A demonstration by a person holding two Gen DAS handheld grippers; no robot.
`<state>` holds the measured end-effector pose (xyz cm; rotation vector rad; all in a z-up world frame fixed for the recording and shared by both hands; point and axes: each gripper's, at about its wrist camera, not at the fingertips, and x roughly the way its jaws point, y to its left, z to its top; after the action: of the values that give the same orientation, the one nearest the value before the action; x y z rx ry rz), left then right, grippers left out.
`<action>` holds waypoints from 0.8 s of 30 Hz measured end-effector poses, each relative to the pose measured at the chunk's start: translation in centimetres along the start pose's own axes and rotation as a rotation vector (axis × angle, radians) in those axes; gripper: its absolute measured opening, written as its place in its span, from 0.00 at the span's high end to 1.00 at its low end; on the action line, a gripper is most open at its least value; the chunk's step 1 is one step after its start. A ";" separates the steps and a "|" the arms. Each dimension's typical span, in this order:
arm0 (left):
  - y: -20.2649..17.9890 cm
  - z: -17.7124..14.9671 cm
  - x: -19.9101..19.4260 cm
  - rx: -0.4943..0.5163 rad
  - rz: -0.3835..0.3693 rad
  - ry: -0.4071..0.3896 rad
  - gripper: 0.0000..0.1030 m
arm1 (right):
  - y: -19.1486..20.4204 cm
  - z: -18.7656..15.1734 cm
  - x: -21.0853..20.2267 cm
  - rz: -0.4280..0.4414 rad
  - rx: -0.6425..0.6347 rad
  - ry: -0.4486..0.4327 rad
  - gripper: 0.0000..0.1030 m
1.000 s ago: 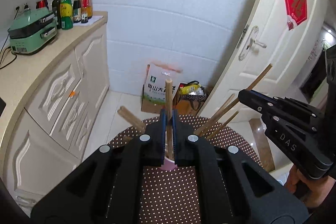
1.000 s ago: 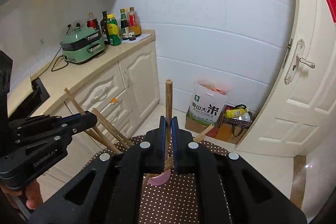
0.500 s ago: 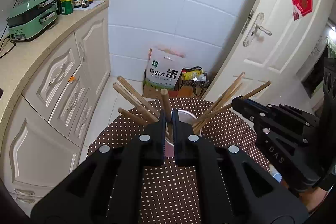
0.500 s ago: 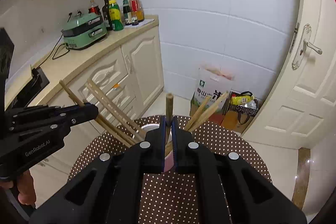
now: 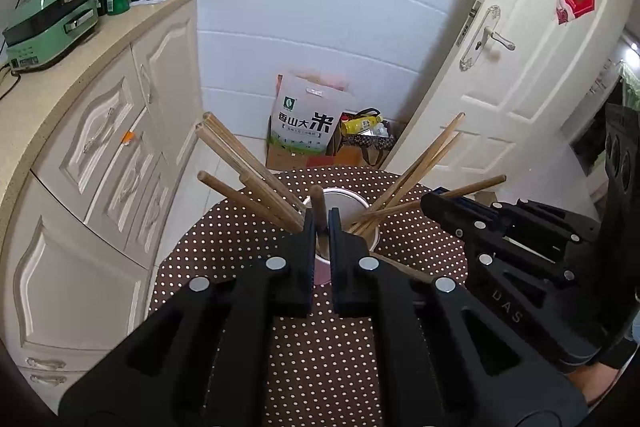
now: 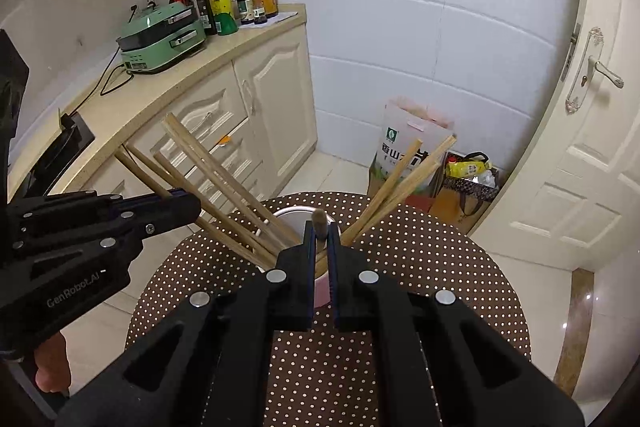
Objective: Organize utensils
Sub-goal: 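Lower the held stick into the pink cup with the right gripper, then open the right gripper and release the stick into the cup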
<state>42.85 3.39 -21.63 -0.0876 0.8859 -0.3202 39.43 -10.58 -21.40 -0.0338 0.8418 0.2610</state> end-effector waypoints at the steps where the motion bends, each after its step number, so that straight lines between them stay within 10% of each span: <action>1: 0.0 0.1 -0.1 0.001 -0.003 0.001 0.94 | 0.0 0.0 -0.1 0.004 0.004 -0.002 0.95; 15: -0.5 0.1 -2.7 0.010 -0.016 -0.014 0.93 | 0.2 0.3 -4.4 0.017 0.072 -0.075 0.81; 18: -0.7 -0.1 -3.8 0.019 -0.014 -0.032 0.72 | 0.3 0.1 -5.6 0.009 0.085 -0.094 0.77; 19: -0.7 -0.2 -4.4 0.018 -0.011 -0.047 0.50 | 0.2 0.0 -6.2 0.007 0.094 -0.102 0.74; 24: -0.6 -0.6 -7.3 0.021 -0.002 -0.107 0.49 | 0.6 -0.4 -8.8 -0.001 0.120 -0.145 0.70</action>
<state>37.98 5.14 -16.47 -0.0852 0.7764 -0.3237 33.37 -11.90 -15.16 0.0960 0.7119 0.2085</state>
